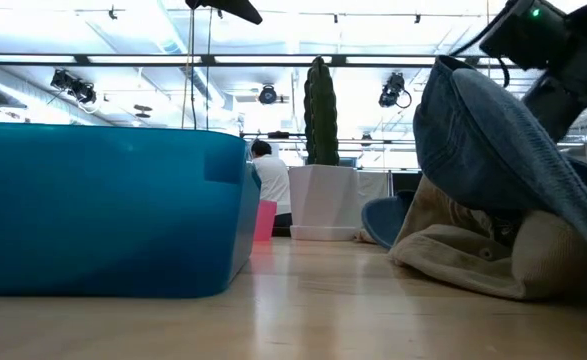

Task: Pick & Place hat
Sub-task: Put the top blue cap into the pink bin

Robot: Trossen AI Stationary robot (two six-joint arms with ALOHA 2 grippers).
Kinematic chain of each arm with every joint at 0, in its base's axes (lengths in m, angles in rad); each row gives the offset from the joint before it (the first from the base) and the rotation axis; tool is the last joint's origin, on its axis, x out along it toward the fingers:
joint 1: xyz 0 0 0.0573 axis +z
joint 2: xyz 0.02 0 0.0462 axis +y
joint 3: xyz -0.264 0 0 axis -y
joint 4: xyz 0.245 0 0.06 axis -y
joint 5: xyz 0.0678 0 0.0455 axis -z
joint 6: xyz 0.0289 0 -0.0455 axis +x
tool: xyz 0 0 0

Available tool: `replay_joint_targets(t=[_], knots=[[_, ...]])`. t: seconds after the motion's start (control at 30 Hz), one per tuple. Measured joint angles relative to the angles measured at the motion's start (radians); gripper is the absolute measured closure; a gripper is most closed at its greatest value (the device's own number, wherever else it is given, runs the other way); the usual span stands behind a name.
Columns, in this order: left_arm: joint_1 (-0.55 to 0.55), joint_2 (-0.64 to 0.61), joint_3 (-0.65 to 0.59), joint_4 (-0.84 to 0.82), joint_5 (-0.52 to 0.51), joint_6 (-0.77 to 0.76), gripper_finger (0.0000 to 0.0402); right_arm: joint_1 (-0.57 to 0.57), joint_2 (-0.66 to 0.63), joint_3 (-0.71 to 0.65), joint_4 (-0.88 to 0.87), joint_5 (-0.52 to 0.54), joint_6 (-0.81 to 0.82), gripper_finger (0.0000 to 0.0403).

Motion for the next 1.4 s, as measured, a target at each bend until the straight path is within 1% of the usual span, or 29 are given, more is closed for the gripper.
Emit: replay_joint_targets(t=[0.17, 0.3, 0.37, 0.47, 0.57, 0.7, 0.8, 0.93, 1.1, 1.27, 1.4], knots=[[0.002, 0.000, 0.000, 0.000, -0.003, -0.004, 0.0083, 0.000, -0.089, 0.002, -0.039, -0.023, -0.017, 0.0151], [0.002, 0.000, 0.000, 0.000, -0.004, -0.004, 0.0083, 0.011, -0.167, 0.003, -0.160, -0.064, -0.017, 0.0162], [0.002, 0.000, 0.000, 0.000, -0.006, -0.003, 0.0083, 0.025, -0.199, 0.003, -0.240, -0.069, 0.010, 0.0167], [0.002, 0.000, 0.000, 0.000, -0.017, -0.003, 0.0083, 0.043, -0.223, 0.003, -0.338, -0.056, 0.055, 0.0173], [0.004, 0.000, 0.000, 0.000, -0.030, -0.002, 0.0083, 0.052, -0.222, 0.003, -0.366, -0.018, 0.110, 0.0176], [0.020, 0.000, 0.000, 0.000, -0.032, 0.020, 0.0083, 0.051, -0.199, 0.003, -0.363, 0.049, 0.143, 0.0176], [0.031, 0.000, 0.000, 0.000, -0.032, 0.021, 0.0083, 0.051, -0.182, -0.026, -0.315, 0.069, 0.172, 0.0176], [0.041, 0.000, 0.000, 0.000, -0.024, 0.023, 0.0083, 0.051, -0.165, -0.099, -0.145, 0.075, 0.231, 0.0176], [0.041, 0.000, 0.000, 0.000, -0.022, 0.024, 0.0083, 0.051, -0.158, -0.179, 0.015, 0.173, 0.293, 0.0176], [0.041, 0.000, 0.000, 0.001, -0.021, 0.023, 0.0083, 0.051, -0.158, -0.193, -0.016, 0.220, 0.301, 0.0176], [0.041, 0.000, 0.000, 0.001, -0.021, 0.023, 0.0083, 0.051, -0.158, -0.193, -0.019, 0.312, 0.304, 0.0176]])
